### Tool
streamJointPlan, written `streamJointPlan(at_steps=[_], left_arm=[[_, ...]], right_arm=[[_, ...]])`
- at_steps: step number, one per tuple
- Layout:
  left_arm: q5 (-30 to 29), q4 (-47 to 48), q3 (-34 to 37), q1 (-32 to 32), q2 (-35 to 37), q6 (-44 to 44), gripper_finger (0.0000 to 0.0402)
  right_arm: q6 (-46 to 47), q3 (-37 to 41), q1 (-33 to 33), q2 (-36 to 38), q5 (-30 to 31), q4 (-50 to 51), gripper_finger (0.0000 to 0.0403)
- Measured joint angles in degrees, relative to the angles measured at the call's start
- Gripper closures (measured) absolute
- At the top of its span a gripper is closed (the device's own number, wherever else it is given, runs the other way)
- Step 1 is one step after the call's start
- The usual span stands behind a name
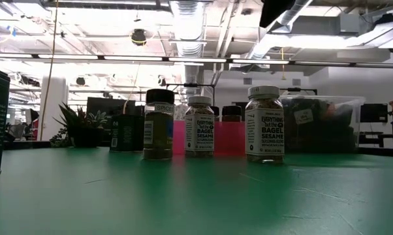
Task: Sort spices by type
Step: Put the red seasoning can into the blue bin
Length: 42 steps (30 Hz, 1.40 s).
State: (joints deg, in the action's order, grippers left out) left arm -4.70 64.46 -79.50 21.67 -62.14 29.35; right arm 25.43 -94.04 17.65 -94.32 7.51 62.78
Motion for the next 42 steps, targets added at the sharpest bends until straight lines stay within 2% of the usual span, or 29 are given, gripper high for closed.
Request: streamJointPlan(at_steps=[7,13,23,34,42], left_arm=[[-9.5,2.3,2.7,13.7,0.4,12.5,0.0205],[-11.4,2.5,8.6,21.5,1.2,21.7,0.0205],[-18.7,1.8,17.7,32.9,7.2,36.9,0.0205],[-20.3,-1.5,23.9,38.0,7.7,40.7,0.0205],[-21.5,-0.6,24.5,40.8,7.4,40.0,0.0205]], right_arm=[[1.1,0.0,-0.2,0.0,0.3,-2.9,0.0032],[1.1,0.0,-0.2,0.0,0.6,-4.9,0.0032],[3.3,0.0,-0.2,-0.1,1.4,-4.5,0.0032],[3.0,0.0,-1.7,-0.1,1.7,-2.9,0.0032],[5.8,0.0,-2.0,-0.1,1.8,-1.3,0.0032]])
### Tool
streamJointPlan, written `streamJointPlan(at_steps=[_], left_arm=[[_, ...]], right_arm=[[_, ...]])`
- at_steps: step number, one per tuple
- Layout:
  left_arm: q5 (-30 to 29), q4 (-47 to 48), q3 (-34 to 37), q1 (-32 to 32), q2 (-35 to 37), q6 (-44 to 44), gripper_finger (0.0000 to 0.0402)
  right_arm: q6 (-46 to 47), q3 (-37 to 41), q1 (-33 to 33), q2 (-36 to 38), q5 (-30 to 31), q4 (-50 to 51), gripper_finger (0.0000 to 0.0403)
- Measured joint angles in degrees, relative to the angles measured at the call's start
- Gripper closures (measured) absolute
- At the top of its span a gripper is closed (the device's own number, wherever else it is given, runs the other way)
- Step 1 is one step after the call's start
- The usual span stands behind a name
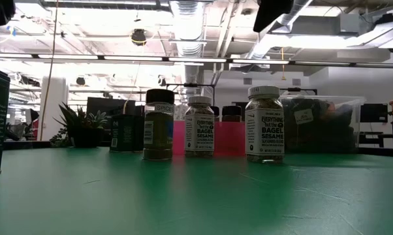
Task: Sort spices by type
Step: Put the red seasoning can into the blue bin
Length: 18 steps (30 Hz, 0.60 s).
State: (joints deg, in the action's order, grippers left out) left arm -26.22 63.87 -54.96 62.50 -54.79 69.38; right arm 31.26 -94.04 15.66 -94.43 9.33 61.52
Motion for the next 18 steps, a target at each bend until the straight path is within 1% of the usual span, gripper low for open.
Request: streamJointPlan(at_steps=[2,6,10,15,18], left_arm=[[0.2,3.6,0.0,0.8,-0.1,-0.9,0.0205],[1.0,8.6,0.0,2.9,0.0,-2.3,0.0205],[2.7,8.7,0.0,6.5,-0.1,-4.7,0.0205],[2.9,7.3,0.0,10.9,-0.1,-4.8,0.0205],[2.9,7.2,0.0,12.6,-0.1,-4.0,0.0205]], right_arm=[[1.9,0.0,0.0,0.0,0.3,0.0,0.0032],[7.8,0.0,-0.8,0.0,3.1,-0.3,0.0032],[12.2,0.0,-1.6,0.0,4.5,-0.9,0.0032],[16.1,0.0,-1.9,0.0,4.7,-0.9,0.0032],[17.4,0.0,-1.9,0.0,5.9,-0.9,0.0032]])
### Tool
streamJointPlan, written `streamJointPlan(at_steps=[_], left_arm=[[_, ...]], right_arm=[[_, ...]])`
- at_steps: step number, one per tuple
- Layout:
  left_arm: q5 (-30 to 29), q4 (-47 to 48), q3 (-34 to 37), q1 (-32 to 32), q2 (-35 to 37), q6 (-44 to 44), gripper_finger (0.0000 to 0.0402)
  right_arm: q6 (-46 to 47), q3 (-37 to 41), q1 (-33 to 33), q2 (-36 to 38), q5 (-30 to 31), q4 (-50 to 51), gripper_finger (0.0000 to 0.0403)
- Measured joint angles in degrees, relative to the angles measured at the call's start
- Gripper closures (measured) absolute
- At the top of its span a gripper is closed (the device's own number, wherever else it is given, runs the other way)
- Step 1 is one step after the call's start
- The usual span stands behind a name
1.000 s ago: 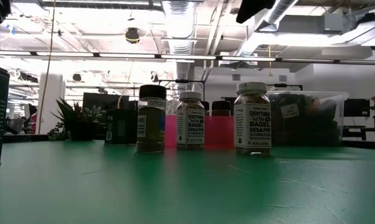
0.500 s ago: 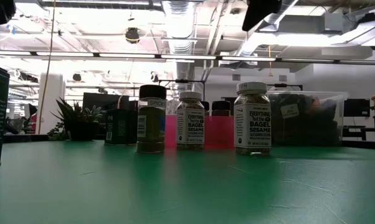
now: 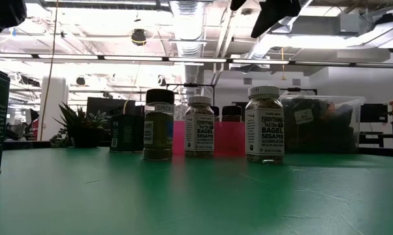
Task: Sort spices by type
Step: Put the red seasoning can into the blue bin
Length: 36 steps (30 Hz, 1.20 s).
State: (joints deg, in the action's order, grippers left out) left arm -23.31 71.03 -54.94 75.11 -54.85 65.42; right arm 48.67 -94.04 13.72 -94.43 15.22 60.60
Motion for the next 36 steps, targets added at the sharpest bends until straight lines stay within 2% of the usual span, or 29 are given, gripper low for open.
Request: streamJointPlan(at_steps=[4,10,16,20,27,36], left_arm=[[-1.5,-0.5,0.4,1.2,-0.3,1.1,0.0205],[-1.3,-6.7,7.3,1.2,-0.4,3.0,0.0205],[-6.7,-5.0,9.0,1.2,-0.4,8.8,0.0205],[-7.3,-7.0,9.0,1.2,-0.4,8.4,0.0205],[-13.9,-11.2,9.1,1.4,-0.8,8.8,0.0205],[-17.5,-15.6,13.1,1.4,-2.9,10.9,0.0205]], right_arm=[[0.9,0.0,0.1,0.0,0.2,-0.3,0.0032],[0.9,0.0,0.2,0.0,0.4,-3.7,0.0032],[1.5,0.0,0.2,0.0,0.4,-4.0,0.0032],[1.5,0.0,0.2,0.0,0.4,-4.0,0.0032],[1.5,0.0,0.3,0.0,0.0,-4.1,0.0032],[1.5,0.0,1.3,0.0,-0.1,-3.9,0.0032]])
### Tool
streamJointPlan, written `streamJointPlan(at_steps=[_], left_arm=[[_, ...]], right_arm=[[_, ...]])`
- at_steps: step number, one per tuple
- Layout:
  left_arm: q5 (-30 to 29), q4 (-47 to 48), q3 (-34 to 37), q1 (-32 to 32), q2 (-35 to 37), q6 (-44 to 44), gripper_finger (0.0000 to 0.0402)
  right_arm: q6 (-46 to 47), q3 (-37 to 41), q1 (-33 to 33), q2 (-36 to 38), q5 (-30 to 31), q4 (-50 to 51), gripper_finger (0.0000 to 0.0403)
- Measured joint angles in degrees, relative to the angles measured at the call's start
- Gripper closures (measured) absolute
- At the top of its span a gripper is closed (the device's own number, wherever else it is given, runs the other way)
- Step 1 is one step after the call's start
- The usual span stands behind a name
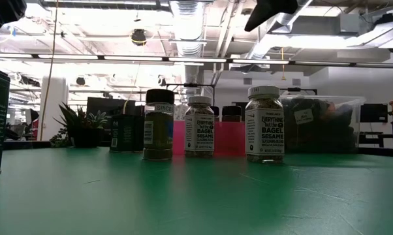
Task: Sort spices by type
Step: Put the red seasoning can into the blue bin
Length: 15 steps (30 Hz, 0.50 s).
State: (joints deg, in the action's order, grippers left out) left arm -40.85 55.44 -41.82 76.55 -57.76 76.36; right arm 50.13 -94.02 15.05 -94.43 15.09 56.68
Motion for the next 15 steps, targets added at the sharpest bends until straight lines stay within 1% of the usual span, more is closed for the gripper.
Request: streamJointPlan(at_steps=[2,5,8,12,15], left_arm=[[-1.7,-0.2,0.0,0.0,-0.4,0.0,0.0205],[-2.1,-0.1,0.0,0.2,-1.1,0.0,0.0205],[-2.6,-0.7,0.0,1.8,-1.8,0.6,0.0205],[-4.6,-1.0,0.2,4.6,-3.5,4.3,0.0205],[-4.6,-1.3,1.6,6.3,-4.6,7.7,0.0205]], right_arm=[[0.0,0.0,0.0,0.0,-0.2,0.1,0.0032],[0.0,0.0,0.0,0.0,-0.2,0.3,0.0032],[0.0,0.0,-0.1,0.0,-0.2,0.3,0.0032],[0.0,0.0,-0.1,0.0,-0.2,0.2,0.0032],[0.0,0.0,-0.1,0.0,-0.2,0.2,0.0032]])
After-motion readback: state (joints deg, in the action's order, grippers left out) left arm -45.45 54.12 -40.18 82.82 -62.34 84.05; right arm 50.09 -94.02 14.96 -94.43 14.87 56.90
